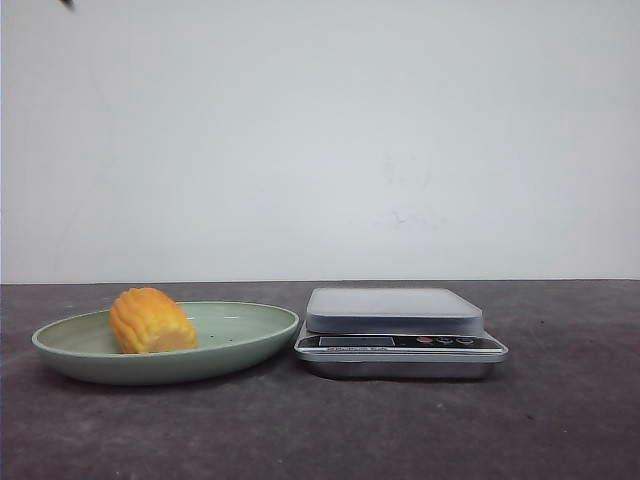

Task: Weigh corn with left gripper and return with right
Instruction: 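Lower the left gripper onto the yellow corn cob on the plate and grasp it, then lift the corn with the left gripper and carry it over the scale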

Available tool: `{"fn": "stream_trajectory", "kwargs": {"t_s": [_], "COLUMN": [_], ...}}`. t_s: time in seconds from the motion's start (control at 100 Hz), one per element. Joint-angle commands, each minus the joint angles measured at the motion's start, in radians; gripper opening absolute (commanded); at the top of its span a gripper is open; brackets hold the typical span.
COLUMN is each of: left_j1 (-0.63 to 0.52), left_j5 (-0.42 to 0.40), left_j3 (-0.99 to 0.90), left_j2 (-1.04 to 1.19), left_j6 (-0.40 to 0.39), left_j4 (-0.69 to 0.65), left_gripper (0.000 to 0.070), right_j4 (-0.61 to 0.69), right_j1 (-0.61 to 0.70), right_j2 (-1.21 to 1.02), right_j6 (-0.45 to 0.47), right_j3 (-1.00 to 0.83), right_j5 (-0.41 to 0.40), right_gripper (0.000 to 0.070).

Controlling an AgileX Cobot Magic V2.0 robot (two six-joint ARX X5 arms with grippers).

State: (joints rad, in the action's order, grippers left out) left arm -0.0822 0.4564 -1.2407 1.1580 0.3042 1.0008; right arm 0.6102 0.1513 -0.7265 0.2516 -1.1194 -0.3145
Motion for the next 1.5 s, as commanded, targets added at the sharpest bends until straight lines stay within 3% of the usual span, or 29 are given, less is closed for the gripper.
{"fn": "stream_trajectory", "kwargs": {"t_s": [0.0, 0.3, 0.61, 0.64, 0.66, 0.68, 0.72, 0.76, 0.78, 0.97, 1.27, 1.4, 1.49], "left_j1": [-0.032, -0.184, -0.286, -0.295, -0.300, -0.304, -0.312, -0.318, -0.319, -0.322, -0.325, -0.333, -0.340], "left_j5": [-0.006, -0.113, -0.120, -0.120, -0.119, -0.118, -0.114, -0.116, -0.116, -0.091, -0.086, -0.008, -0.005], "left_j3": [-0.011, -0.011, -0.011, -0.011, -0.011, -0.011, -0.011, -0.011, -0.011, -0.066, -0.371, -0.502, -0.554], "left_j2": [0.072, 0.389, 0.604, 0.614, 0.619, 0.623, 0.625, 0.624, 0.619, 0.546, 0.431, 0.431, 0.431], "left_j6": [0.022, 0.079, 0.135, 0.134, 0.132, 0.127, 0.111, 0.100, 0.097, 0.089, 0.071, 0.070, 0.070], "left_j4": [-0.025, -0.111, -0.190, -0.196, -0.199, -0.201, -0.202, -0.212, -0.216, -0.248, -0.238, -0.241, -0.248], "left_gripper": [0.0675, 0.0673, 0.0666, 0.0608, 0.0520, 0.0380, 0.0000, 0.0041, 0.0000, 0.0000, 0.0000, 0.0000, 0.0000], "right_j4": [-0.001, 0.078, 0.156, 0.157, 0.157, 0.157, 0.157, 0.157, 0.157, 0.154, 0.146, 0.144, 0.141], "right_j1": [0.006, 0.010, 0.011, 0.013, 0.014, 0.016, 0.019, 0.023, 0.024, 0.038, 0.056, 0.059, 0.064], "right_j2": [-0.005, -0.011, -0.010, -0.009, -0.009, -0.008, -0.008, -0.008, -0.008, -0.008, -0.010, -0.010, -0.010], "right_j6": [0.005, -0.009, -0.035, -0.035, -0.035, -0.035, -0.036, -0.037, -0.040, -0.051, -0.051, -0.050, -0.050], "right_j3": [-0.014, -0.014, -0.014, -0.014, -0.014, -0.014, -0.014, -0.014, -0.014, -0.014, -0.014, -0.014, -0.014], "right_j5": [0.002, 0.034, 0.055, 0.055, 0.055, 0.055, 0.055, 0.055, 0.055, 0.061, 0.062, 0.061, 0.061], "right_gripper": [0.0700, 0.0700, 0.0700, 0.0700, 0.0700, 0.0700, 0.0700, 0.0700, 0.0700, 0.0700, 0.0700, 0.0700, 0.0700]}}
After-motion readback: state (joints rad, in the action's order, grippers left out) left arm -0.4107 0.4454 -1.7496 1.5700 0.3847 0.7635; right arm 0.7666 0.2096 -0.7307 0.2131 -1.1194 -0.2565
